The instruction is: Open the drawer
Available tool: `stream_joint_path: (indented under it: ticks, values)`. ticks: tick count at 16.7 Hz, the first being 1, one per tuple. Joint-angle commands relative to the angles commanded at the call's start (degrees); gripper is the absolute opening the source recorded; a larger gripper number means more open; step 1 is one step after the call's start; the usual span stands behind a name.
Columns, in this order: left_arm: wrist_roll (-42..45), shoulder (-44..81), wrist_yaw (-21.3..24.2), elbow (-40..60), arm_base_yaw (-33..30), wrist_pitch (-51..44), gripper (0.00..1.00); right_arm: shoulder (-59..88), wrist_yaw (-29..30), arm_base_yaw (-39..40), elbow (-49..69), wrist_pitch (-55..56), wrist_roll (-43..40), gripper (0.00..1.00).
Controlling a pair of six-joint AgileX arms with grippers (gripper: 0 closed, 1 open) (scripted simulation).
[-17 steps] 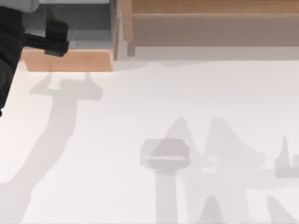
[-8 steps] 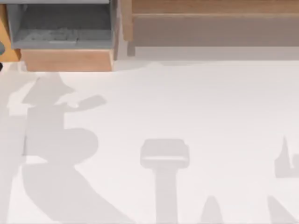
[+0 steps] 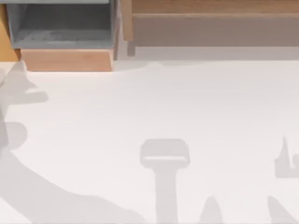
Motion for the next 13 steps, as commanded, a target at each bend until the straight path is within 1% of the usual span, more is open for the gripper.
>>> stream_joint_path:
  ticks: [7,13]
  values:
    - [0.48,0.22,0.27,0.50,-0.04,0.33,1.00,0.00,0.00,0.00,0.00,0.00,0.00,1.00]
    - [0.50,3.22,-0.92,6.71,-1.15,-2.72,1.00,0.00,0.00,0.00,0.00,0.00,0.00,1.00]
